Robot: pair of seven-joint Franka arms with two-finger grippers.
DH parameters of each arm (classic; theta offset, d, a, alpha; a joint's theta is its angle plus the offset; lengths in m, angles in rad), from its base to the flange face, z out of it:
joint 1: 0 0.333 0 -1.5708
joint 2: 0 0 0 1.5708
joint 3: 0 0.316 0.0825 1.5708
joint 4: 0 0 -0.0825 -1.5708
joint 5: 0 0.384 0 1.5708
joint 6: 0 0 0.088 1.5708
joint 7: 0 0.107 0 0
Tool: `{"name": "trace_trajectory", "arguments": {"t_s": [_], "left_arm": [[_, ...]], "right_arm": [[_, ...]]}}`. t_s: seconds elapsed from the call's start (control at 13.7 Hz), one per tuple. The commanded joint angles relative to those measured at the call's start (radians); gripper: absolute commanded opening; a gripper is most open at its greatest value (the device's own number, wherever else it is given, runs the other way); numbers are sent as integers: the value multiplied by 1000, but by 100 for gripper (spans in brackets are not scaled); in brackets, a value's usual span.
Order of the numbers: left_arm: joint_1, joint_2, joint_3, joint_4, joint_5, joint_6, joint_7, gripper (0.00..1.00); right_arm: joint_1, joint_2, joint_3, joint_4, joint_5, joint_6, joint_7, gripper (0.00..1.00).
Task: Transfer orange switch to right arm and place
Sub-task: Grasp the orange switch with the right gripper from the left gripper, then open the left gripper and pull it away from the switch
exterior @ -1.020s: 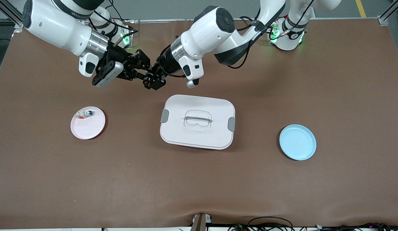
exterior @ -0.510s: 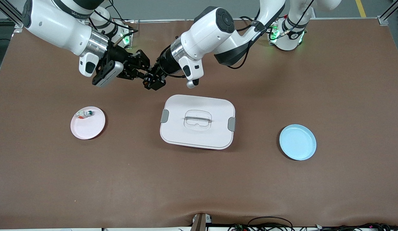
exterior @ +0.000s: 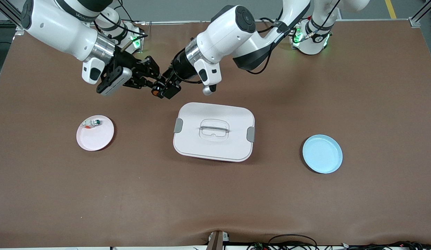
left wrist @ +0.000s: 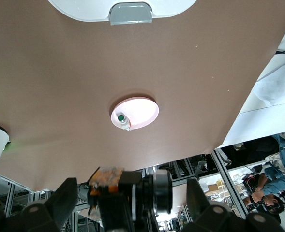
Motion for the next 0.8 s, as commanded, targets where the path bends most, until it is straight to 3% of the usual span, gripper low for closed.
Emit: {"name": "trace_trajectory", "arguments": {"t_s": [0.0,0.22,0.51,0.73], "left_arm": [[7,-26,5,-9,23,-6,-27,100],[39,-41,7,-22,27,-12,-23,100],[102,-43,5,-81,131,-18,-21,100],[172,-43,7,-114,152,-59,-18,100]], "right_arm": [[-14,9,1,5,-22,-6,-84,0],[-66,43,-1,2,-37,-8,-201,0],[-136,69,0,-6,-227,-55,-329,0],[-246,74,-1,-25,-298,-65,-634,0]]}}
